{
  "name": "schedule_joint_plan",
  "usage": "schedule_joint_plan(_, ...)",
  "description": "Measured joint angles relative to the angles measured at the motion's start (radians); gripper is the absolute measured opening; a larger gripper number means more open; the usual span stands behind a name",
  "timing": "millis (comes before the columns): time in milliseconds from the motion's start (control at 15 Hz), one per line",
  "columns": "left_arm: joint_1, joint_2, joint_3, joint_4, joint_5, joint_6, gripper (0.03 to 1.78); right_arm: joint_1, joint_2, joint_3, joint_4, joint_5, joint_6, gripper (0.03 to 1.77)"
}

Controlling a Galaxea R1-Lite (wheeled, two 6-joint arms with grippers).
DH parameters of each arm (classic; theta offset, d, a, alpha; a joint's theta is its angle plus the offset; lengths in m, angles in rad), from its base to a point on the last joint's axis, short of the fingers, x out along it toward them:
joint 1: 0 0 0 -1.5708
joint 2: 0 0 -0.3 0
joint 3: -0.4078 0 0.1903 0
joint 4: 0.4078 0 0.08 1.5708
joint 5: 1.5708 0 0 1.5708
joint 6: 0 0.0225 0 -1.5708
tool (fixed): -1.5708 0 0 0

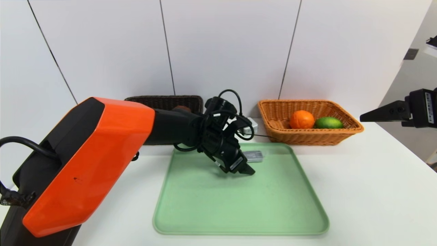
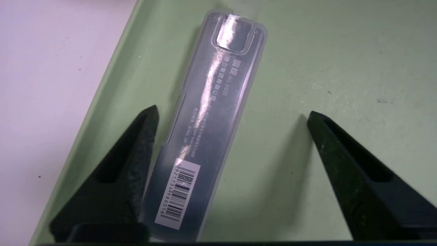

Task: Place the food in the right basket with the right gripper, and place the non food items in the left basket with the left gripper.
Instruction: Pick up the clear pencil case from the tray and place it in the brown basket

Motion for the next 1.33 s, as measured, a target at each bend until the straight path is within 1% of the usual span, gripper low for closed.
schedule_joint_plan(200,0.0,0.0,0.004,0.0,0.0,-0.005,1.04,0.0,0.0,-0.001,-0.001,0.001,0.0,1.69)
schedule_joint_plan(400,0.0,-0.003,0.007,0.002,0.0,-0.007,0.73,0.0,0.0,-0.001,-0.001,0.001,-0.001,1.69)
schedule_joint_plan(467,0.0,-0.004,0.007,0.003,-0.001,-0.006,0.55,0.0,-0.001,-0.001,-0.001,0.001,-0.001,1.69)
schedule_joint_plan(800,0.0,-0.04,0.015,0.01,0.0,-0.003,0.55,0.0,-0.002,-0.002,0.0,0.0,-0.001,1.69)
schedule_joint_plan(1067,0.001,-0.14,0.015,0.007,0.014,-0.004,0.55,0.0,-0.004,-0.002,-0.001,0.0,0.0,1.69)
schedule_joint_plan(1200,0.004,-0.208,0.01,0.003,0.049,-0.004,0.55,0.0,-0.005,-0.003,-0.004,0.001,-0.001,1.7)
schedule_joint_plan(1267,0.005,-0.239,0.008,-0.003,0.088,-0.002,0.55,0.001,-0.006,-0.004,-0.005,0.001,-0.001,1.7)
schedule_joint_plan(1333,0.007,-0.266,0.007,-0.017,0.144,-0.001,0.55,0.002,-0.006,-0.004,-0.012,0.001,-0.001,1.7)
